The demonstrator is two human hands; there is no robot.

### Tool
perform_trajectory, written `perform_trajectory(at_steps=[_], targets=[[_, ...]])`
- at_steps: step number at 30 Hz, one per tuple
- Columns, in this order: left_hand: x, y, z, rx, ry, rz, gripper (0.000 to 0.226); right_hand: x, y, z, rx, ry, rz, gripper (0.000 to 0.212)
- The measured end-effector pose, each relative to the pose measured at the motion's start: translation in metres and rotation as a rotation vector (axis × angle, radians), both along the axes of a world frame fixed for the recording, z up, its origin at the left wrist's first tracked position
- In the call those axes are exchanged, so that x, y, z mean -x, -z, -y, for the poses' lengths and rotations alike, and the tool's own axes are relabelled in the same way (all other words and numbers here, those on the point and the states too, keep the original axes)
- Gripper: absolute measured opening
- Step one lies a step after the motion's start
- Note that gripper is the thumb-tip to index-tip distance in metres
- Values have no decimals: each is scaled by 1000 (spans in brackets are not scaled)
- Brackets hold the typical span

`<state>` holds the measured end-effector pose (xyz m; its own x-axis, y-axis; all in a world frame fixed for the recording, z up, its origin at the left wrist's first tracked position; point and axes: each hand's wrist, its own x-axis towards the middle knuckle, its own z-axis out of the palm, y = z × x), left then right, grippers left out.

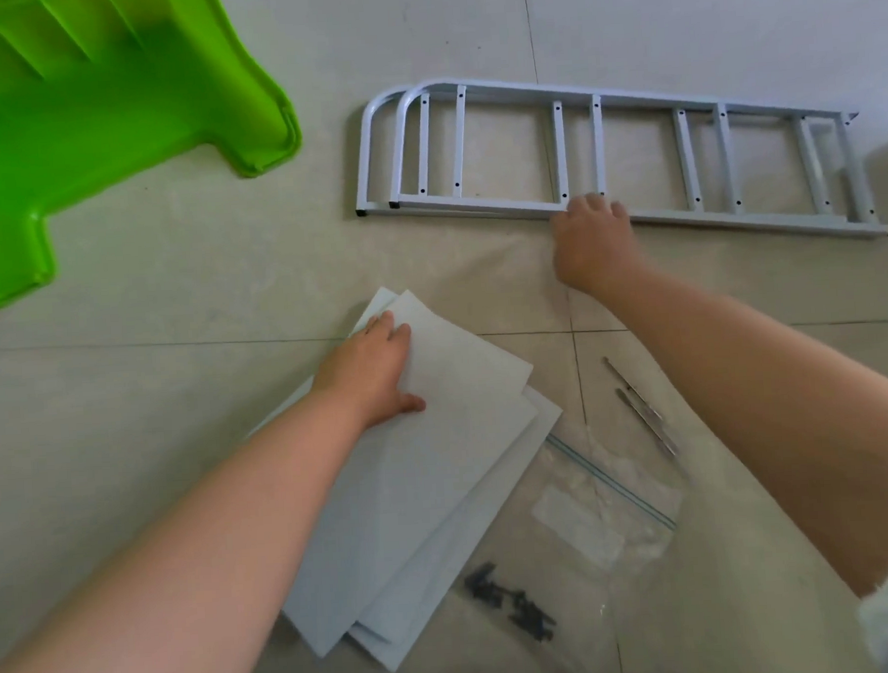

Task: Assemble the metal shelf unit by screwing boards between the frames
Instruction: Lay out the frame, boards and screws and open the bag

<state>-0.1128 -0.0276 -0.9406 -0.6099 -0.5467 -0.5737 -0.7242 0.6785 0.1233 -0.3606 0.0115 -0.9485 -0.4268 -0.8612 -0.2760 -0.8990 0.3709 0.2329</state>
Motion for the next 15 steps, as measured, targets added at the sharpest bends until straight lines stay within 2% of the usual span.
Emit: perform_trajectory(at_steps=[3, 6, 8, 11, 13, 15], targets=[[-18, -2, 5, 93, -167, -84, 71, -45, -10, -1, -65, -87, 85, 33], [-44, 4, 3, 120, -255, -40, 74, -92, -9, -13, -138, -25, 292, 38], [-63, 10, 2, 71, -277, -5, 80, -117, -6, -25, -204, 61, 432, 53], [-81, 15, 3, -7, -279, 2, 83, -142, -5, -42, -180, 236, 440, 69], [-82, 14, 6, -49, -313, -19, 81, -150, -11, -54, -85, 410, 396, 63], [-77, 11, 8, -78, -308, 0, 76, -157, -19, -67, -34, 626, 396, 47]])
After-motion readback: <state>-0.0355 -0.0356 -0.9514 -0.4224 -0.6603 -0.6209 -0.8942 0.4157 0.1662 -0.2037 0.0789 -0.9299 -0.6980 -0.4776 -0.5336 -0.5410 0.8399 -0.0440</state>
